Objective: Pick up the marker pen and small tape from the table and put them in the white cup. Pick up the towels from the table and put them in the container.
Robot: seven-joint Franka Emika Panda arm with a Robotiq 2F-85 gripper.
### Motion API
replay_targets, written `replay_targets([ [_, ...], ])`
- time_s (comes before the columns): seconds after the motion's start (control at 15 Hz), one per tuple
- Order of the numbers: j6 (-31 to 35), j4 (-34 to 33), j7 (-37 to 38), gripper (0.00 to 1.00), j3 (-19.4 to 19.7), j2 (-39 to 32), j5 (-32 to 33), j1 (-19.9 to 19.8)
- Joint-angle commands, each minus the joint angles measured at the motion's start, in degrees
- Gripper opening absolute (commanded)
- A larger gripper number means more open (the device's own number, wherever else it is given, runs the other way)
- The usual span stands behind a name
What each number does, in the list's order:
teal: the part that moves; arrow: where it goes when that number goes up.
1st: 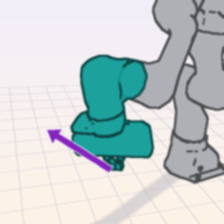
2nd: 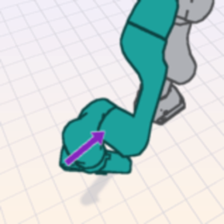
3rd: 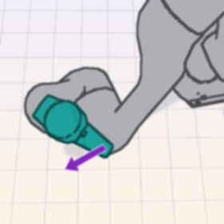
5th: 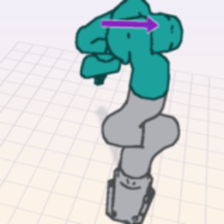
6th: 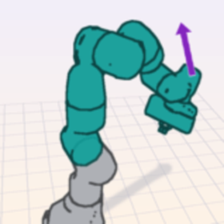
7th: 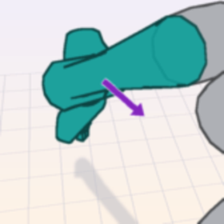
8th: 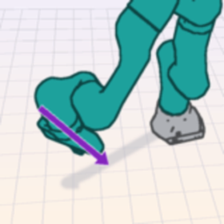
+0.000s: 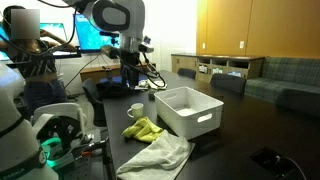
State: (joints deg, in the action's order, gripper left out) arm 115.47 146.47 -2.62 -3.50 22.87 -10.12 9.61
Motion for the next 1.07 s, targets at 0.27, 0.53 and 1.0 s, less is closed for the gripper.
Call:
replay_targets([
  [0.27, -0.1, -0.2, -0.2, 1.0, -0.6, 0.0, -0.2, -0.6],
  [0.53, 1.4, 0.4, -1.0, 1.0, 0.5, -3.5, -0.5, -1.7],
  [1.0, 13.1, 1.4, -6.8, 1.0, 2.3, -20.1, -0.6, -4.0],
])
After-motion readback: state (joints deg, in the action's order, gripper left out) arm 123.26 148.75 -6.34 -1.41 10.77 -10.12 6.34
